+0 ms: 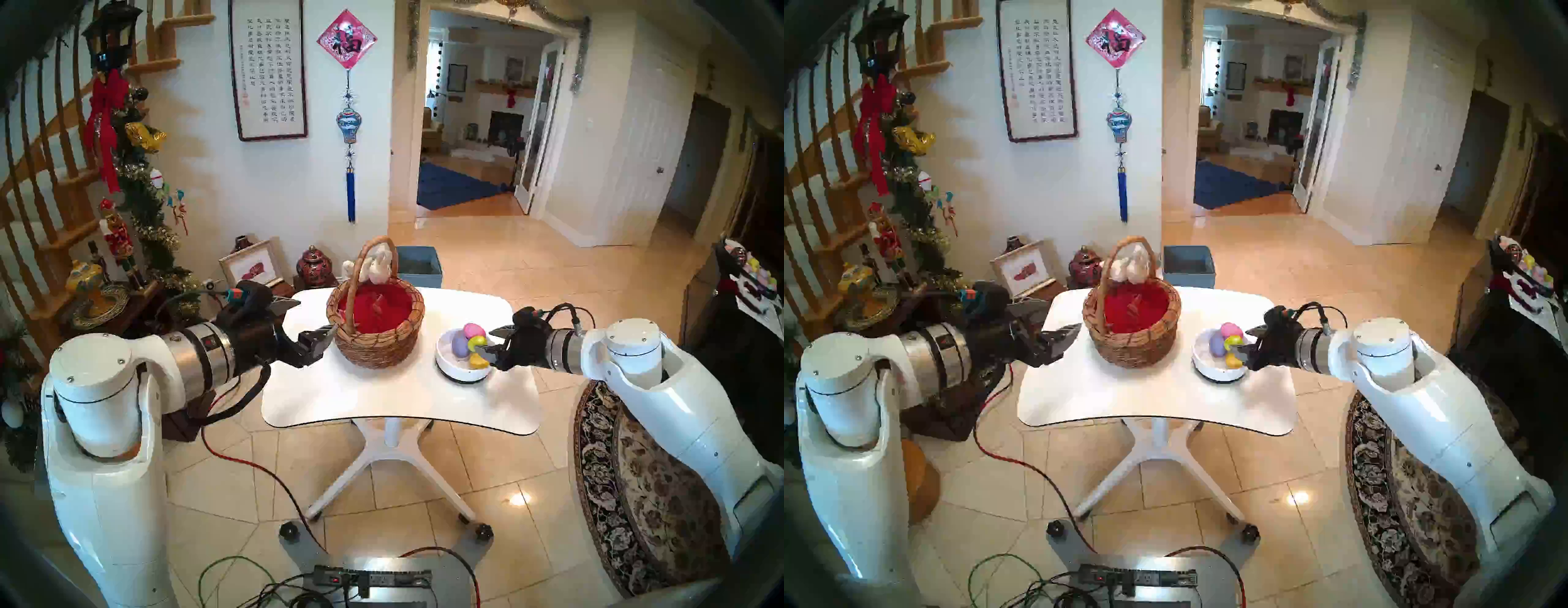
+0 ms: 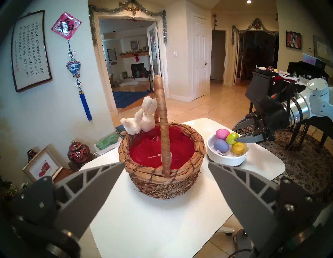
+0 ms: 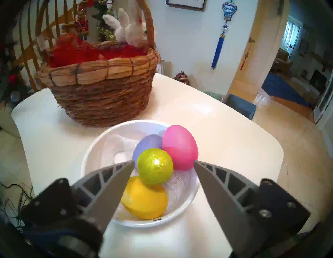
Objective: Put easter egg into basket
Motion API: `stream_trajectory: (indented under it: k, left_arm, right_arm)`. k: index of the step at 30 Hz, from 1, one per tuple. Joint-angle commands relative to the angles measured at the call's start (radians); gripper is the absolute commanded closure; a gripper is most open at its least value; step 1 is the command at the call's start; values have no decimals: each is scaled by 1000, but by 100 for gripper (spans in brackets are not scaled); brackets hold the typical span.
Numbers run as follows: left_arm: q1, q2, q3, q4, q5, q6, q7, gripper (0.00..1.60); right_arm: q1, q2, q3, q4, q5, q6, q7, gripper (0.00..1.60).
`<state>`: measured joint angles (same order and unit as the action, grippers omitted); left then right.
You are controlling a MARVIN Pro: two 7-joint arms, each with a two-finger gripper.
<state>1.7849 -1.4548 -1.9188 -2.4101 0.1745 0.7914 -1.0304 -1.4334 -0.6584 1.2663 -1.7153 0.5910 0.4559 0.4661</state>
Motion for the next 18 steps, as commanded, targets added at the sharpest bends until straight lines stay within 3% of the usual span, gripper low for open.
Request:
stream_trajectory:
  k: [1, 16, 18]
  left_arm:
    - [-2, 1, 2, -5, 0, 0, 0, 0]
    - [-2, 1, 2, -5, 0, 0, 0, 0]
    - [-2, 1, 2, -5, 0, 0, 0, 0]
  right_arm:
    - [-2, 9, 15, -8, 6, 0, -6, 55]
    - [-8, 17, 12, -10, 24, -3, -10, 49]
    - [-9, 21, 16, -14, 28, -3, -10, 58]
